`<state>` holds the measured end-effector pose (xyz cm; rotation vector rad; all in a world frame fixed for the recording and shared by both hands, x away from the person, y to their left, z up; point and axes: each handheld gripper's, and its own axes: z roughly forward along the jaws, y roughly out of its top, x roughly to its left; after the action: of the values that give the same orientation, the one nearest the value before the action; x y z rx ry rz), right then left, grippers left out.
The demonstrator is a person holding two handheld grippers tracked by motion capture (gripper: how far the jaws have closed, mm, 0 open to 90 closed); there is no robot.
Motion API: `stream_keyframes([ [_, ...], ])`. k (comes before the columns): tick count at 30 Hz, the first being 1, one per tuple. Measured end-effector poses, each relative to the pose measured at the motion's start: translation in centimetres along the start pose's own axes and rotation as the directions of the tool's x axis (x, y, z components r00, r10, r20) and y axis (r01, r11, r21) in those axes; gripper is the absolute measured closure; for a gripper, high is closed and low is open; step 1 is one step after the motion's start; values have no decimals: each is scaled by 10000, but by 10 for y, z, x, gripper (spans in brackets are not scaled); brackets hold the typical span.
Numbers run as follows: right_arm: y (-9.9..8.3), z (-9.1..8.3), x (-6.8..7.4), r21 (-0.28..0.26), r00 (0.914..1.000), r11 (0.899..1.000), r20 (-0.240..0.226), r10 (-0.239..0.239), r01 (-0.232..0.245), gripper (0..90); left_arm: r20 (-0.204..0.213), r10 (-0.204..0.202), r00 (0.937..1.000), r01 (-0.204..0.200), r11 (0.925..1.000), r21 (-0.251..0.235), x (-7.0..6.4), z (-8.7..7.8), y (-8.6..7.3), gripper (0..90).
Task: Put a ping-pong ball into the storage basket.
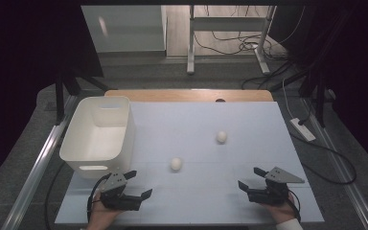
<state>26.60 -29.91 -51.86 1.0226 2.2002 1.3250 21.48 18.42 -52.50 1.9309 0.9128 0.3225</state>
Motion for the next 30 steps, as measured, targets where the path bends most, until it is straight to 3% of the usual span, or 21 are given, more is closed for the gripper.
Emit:
stream_keyframes([
  [15,0,0,0,-95,9998,9998,-106,175,-176,151,-323,99,9994,-95,9999,121,-8,4,13,102],
  [30,0,2,-4,-9,9999,10000,-101,32,-32,148,-316,-180,9993,182,9998,64,-13,2,25,103],
])
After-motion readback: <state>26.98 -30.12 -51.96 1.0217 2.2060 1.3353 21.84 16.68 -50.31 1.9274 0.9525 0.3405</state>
